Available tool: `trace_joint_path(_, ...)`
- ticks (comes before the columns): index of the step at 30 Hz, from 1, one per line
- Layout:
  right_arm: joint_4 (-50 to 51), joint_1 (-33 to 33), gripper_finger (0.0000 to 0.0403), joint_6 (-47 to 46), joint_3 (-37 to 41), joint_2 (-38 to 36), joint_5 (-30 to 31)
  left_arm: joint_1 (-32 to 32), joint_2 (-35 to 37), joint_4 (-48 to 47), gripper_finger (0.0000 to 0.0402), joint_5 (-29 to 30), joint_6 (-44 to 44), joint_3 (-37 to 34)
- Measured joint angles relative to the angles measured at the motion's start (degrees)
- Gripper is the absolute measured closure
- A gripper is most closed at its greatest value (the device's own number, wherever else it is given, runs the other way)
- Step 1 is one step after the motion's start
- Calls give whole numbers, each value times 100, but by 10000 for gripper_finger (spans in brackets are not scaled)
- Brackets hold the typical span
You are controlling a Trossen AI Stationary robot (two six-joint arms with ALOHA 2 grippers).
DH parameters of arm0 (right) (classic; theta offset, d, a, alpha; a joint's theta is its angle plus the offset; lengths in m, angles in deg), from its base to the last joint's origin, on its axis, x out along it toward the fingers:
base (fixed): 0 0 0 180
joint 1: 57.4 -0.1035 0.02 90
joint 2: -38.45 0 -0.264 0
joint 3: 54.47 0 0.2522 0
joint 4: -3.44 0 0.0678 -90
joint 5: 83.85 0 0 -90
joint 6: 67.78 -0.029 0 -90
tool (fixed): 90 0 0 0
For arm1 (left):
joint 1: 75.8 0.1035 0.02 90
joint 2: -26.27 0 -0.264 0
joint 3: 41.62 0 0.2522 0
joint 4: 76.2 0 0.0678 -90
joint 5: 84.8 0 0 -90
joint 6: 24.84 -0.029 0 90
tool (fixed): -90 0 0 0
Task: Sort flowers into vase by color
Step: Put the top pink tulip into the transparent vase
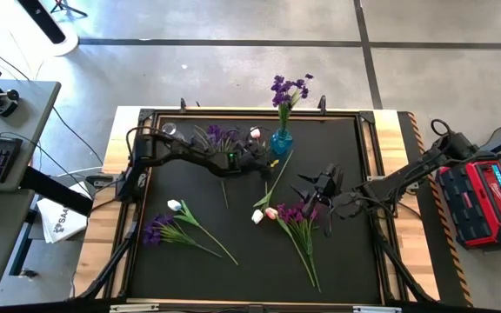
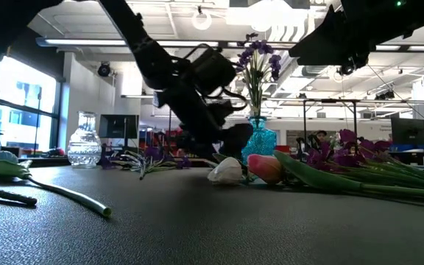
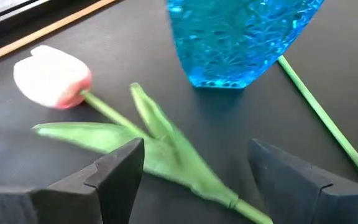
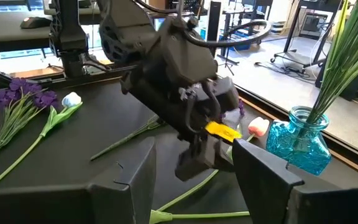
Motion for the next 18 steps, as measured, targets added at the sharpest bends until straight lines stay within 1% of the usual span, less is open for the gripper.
trace_joint_path(2,1,0,219,-2,0,0,0,4,-108,-161,136,0,-58,166)
trace_joint_path(5,1,-2,219,-37,0,0,-24,4,-152,-773,142,5,-121,386)
trace_joint_path(11,-20,-2,219,-42,0,0,-42,20,64,-1728,149,32,-353,463)
trace_joint_path(13,-22,-2,219,-54,0,0,-42,20,182,-2040,152,157,-509,459)
trace_joint_path(18,-23,-1,219,-81,0,0,-52,31,659,-2695,157,745,-786,450)
